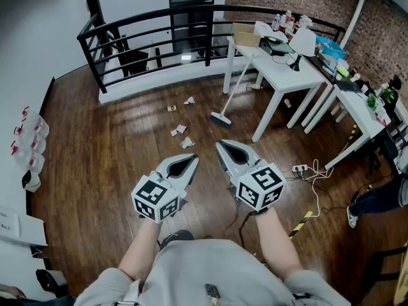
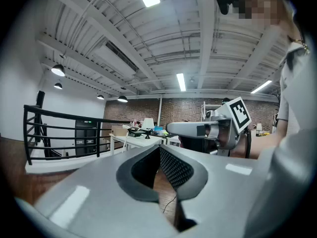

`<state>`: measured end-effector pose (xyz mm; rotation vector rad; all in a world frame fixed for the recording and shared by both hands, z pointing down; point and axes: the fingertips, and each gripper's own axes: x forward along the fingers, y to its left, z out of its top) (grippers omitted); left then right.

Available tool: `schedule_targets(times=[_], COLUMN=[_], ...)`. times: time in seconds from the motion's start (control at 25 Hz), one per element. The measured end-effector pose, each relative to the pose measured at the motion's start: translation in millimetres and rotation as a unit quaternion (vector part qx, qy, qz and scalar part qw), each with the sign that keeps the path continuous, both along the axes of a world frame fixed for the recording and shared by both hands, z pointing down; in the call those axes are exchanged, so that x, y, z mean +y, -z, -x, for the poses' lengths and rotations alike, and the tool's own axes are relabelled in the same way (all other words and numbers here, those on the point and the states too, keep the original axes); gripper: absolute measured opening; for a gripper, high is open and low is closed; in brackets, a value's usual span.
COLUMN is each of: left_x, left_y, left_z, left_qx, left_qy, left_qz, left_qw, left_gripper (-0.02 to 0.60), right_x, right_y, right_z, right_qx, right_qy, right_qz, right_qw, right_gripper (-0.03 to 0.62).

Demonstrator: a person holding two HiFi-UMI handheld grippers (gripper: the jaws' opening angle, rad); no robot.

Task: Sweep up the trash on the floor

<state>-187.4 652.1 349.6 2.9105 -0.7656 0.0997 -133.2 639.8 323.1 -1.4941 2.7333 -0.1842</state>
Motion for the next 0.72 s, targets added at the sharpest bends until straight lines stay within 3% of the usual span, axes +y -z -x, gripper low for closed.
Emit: schedule_targets(times=[0.32, 0.72], left_x=[-40, -165], left_y=[1, -18], left_z=[-40, -65], left_qx=[-0.004, 0.021], left_qy=[-0.023, -0.052], left_qz=[-0.008, 0.019], left_qw=[0.9997, 0.9983], left_gripper=[-0.011, -0.011], right_x=[-41, -154], right_y=[0, -11], right_z=[-39, -73], right_qx=[0.008, 0.027], right_qy=[-0.019, -0.062], right_qz=[-0.006, 0.012], right_qw=[1.0, 0.998], right_gripper=[0.0, 0.0])
